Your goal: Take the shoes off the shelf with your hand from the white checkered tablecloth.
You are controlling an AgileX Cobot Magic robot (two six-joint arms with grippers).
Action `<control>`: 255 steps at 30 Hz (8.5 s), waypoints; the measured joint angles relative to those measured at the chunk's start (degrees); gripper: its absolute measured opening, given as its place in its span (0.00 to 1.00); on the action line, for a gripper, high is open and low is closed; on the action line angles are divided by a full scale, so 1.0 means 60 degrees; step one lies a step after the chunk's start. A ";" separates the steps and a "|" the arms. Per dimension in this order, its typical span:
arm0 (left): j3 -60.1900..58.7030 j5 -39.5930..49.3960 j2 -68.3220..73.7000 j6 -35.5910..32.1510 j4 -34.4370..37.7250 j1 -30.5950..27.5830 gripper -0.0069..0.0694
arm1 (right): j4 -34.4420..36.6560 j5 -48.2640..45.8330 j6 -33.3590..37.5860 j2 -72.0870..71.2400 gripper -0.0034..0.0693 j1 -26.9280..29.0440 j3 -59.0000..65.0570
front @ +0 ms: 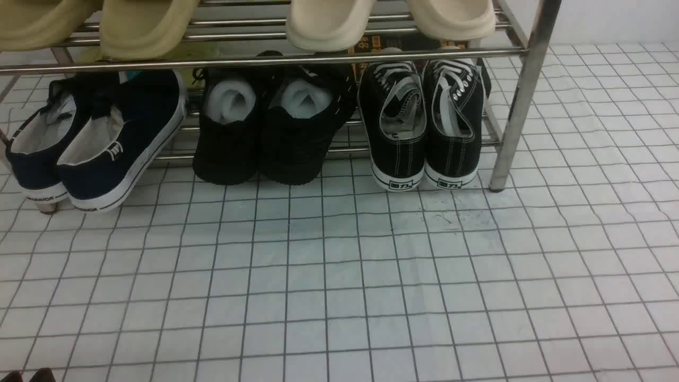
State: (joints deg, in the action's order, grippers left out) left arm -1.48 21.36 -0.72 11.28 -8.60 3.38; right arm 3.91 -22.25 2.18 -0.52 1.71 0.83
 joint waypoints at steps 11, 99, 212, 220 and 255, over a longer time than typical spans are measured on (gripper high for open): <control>0.0000 0.0000 0.0000 0.0000 0.0000 0.0000 0.40 | 0.0000 0.0000 0.0000 0.0000 0.38 0.0000 0.0000; 0.0000 0.0000 0.0000 0.0000 -0.0017 0.0000 0.40 | -0.0720 -0.5105 -0.1494 2.0200 0.65 -0.5780 -1.9007; 0.0000 0.0026 0.0000 0.0000 -0.0017 -0.0006 0.40 | -0.2306 -0.4965 -0.4087 1.7659 0.06 -0.5604 -1.5922; 0.0000 0.0036 0.0000 0.0000 -0.0017 -0.0006 0.41 | -0.2244 -0.6822 -0.3960 1.5753 0.06 -0.7130 -1.4280; 0.0008 0.0043 0.0000 0.0000 -0.0017 -0.0006 0.41 | -0.2700 -0.6977 -0.3512 1.5342 0.35 -0.7509 -1.4134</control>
State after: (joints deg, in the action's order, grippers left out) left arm -1.43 21.61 -0.72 11.28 -8.71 3.35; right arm -12.29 -64.11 -18.90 91.54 -43.34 -83.97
